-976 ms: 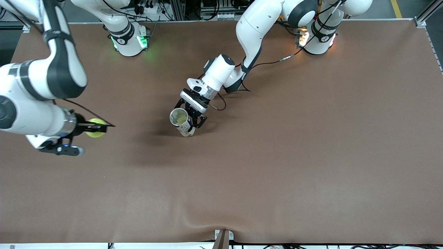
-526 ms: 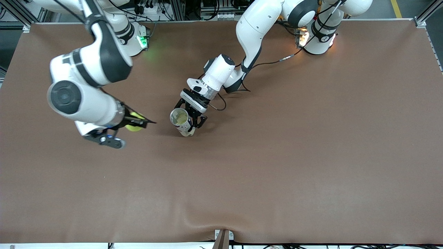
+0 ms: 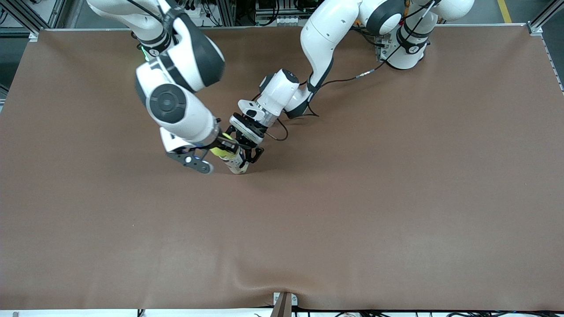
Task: Insert tennis ball vertically with right arm
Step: 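Carry the ball over the can opening with the right gripper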
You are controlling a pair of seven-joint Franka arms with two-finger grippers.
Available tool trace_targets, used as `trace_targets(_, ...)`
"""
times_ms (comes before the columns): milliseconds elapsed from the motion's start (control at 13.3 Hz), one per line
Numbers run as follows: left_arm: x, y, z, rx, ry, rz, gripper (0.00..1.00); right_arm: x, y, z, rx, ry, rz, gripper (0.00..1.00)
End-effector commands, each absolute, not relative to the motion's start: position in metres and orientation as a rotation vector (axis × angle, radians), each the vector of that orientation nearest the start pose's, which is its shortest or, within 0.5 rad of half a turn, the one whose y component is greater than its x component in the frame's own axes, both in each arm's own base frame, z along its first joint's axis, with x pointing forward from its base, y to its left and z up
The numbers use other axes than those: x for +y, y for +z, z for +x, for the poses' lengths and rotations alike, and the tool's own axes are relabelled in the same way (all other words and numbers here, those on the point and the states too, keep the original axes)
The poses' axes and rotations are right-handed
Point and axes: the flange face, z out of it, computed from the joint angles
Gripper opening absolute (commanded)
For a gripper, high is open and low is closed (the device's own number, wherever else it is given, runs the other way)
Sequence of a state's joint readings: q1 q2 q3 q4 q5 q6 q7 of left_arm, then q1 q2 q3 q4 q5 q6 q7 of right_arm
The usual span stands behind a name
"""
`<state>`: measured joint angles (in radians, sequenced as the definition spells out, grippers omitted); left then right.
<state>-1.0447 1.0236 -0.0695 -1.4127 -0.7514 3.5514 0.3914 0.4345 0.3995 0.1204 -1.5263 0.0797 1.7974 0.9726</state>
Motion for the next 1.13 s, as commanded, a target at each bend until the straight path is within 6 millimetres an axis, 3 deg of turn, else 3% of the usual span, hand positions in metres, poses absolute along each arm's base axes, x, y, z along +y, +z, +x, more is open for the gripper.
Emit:
trace_targets(0, -0.614, 0.194, 0.412, 0.901, -1.599, -3.122, 0.86, 0.341, 0.4, 0.563, 0.732, 0.271, -3.047, 0.0)
trace_targets(300, -0.614, 0.194, 0.412, 0.899, -1.598, -3.123, 0.86, 0.338, 0.391, 0.56, 0.726, 0.277, -3.075, 0.0)
trace_targets(375, -0.614, 0.194, 0.412, 0.899, -1.598, -3.123, 0.86, 0.338, 0.391, 0.56, 0.728, 0.277, -3.075, 0.14)
trace_targets(451, -0.614, 0.194, 0.412, 0.901, -1.599, -3.122, 0.86, 0.337, 0.392, 0.56, 0.73, 0.275, -3.073, 0.84)
trace_targets(526, -0.614, 0.194, 0.412, 0.899, -1.598, -3.123, 0.86, 0.337, 0.393, 0.561, 0.732, 0.275, -3.073, 1.0)
trace_targets(826, -0.614, 0.194, 0.412, 0.899, -1.598, -3.123, 0.87, 0.334, 0.397, 0.562, 0.738, 0.273, -3.07, 1.0)
trace_targets(1051, -0.614, 0.194, 0.412, 0.899, -1.598, -3.123, 0.87, 0.314, 0.424, 0.565, 0.75, 0.31, -3.079, 1.0)
